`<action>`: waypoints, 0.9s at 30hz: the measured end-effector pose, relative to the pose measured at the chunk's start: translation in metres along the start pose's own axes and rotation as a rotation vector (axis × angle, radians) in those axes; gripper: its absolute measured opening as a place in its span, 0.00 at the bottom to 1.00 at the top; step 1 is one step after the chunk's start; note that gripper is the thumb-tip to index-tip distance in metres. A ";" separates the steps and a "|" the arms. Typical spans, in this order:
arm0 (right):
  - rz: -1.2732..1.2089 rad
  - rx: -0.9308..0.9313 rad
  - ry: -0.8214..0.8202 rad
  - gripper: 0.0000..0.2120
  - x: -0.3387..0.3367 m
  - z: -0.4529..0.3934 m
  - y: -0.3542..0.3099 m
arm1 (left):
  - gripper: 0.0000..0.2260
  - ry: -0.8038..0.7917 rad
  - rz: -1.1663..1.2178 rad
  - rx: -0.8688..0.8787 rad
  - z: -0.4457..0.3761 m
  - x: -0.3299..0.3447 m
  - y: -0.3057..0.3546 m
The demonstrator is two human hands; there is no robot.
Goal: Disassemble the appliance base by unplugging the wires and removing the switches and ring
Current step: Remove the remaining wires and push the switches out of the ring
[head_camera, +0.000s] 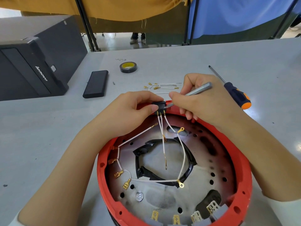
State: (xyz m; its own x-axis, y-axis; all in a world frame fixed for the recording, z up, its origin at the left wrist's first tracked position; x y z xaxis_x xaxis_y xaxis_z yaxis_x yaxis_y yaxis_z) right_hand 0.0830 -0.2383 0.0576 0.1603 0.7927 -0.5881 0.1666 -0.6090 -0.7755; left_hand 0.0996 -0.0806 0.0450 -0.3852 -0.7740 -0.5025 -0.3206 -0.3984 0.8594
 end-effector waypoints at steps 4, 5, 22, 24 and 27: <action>0.043 -0.005 -0.004 0.15 0.000 0.000 0.000 | 0.12 0.005 -0.006 0.004 0.000 0.000 0.000; 0.046 -0.004 -0.006 0.15 0.001 0.000 0.000 | 0.11 0.008 -0.007 0.005 0.000 0.000 0.000; 0.038 0.025 -0.016 0.14 0.003 -0.002 0.001 | 0.11 0.011 -0.006 0.003 0.000 -0.001 0.000; 0.041 0.019 -0.018 0.14 0.003 -0.002 0.001 | 0.11 0.012 -0.013 0.003 0.000 -0.001 0.000; 0.040 0.001 -0.009 0.15 0.002 -0.002 -0.001 | 0.11 0.016 -0.017 0.003 0.000 -0.002 0.000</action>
State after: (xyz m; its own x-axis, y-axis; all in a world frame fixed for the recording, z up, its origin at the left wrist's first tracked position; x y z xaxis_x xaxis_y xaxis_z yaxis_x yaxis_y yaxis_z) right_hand 0.0847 -0.2361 0.0572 0.1580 0.7680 -0.6206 0.1596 -0.6401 -0.7515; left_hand 0.1002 -0.0791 0.0457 -0.3662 -0.7750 -0.5151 -0.3295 -0.4097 0.8506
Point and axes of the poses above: each hand's wrist, its own z-axis away from the middle knuckle, its own x-axis out of the palm, y = z × x, the point moved 6 cm from there along -z, towards the middle knuckle, and after that the axes turned 14 degrees about z, right-handed, at the moved point
